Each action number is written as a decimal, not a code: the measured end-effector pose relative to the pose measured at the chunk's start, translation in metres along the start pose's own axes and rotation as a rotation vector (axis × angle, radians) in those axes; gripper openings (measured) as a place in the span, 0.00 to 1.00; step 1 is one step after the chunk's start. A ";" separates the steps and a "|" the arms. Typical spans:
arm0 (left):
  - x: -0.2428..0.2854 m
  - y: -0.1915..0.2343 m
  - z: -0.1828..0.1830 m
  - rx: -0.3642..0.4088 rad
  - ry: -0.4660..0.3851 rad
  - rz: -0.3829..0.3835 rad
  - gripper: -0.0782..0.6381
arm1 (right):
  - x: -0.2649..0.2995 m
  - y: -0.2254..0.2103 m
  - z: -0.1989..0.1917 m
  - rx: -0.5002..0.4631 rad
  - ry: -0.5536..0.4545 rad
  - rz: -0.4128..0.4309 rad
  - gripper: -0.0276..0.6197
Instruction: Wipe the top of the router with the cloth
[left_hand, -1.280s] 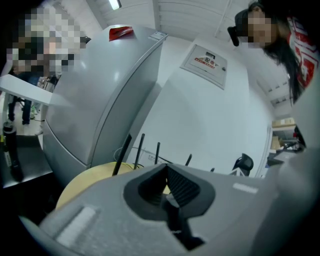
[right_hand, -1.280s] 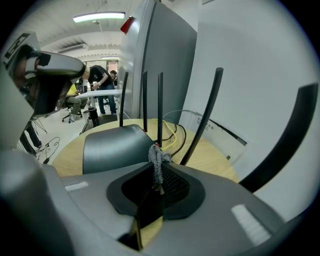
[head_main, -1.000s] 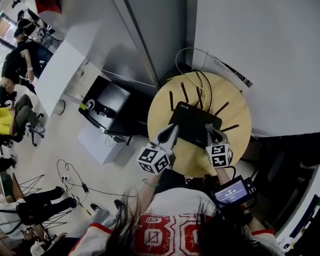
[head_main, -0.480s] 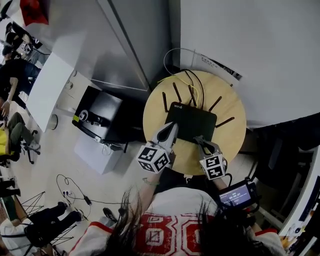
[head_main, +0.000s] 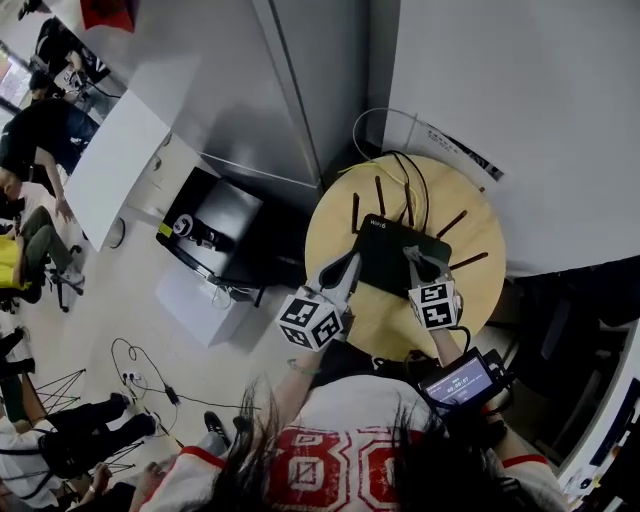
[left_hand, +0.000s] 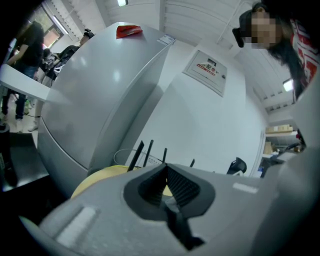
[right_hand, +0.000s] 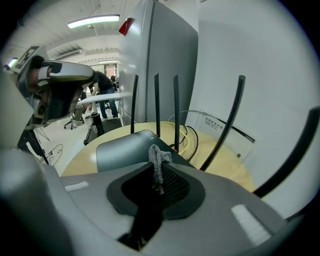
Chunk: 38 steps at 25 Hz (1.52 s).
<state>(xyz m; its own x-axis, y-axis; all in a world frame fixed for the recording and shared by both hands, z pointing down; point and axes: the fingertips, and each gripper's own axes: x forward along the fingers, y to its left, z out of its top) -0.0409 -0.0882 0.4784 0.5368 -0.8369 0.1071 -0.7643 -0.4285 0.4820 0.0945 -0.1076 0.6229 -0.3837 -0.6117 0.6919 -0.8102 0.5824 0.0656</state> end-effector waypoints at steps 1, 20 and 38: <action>-0.001 0.002 0.001 0.002 0.000 0.003 0.11 | 0.005 -0.003 0.004 -0.005 0.001 -0.004 0.11; -0.005 0.013 0.004 0.014 0.093 0.006 0.11 | -0.015 0.018 -0.023 0.093 0.014 -0.013 0.11; 0.017 0.006 -0.007 -0.008 0.114 -0.038 0.11 | -0.035 0.046 -0.031 0.143 -0.006 0.059 0.11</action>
<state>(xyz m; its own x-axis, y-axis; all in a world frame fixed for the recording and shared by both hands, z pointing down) -0.0334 -0.1028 0.4893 0.6024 -0.7760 0.1868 -0.7403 -0.4558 0.4941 0.0846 -0.0429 0.6239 -0.4352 -0.5820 0.6869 -0.8406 0.5360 -0.0784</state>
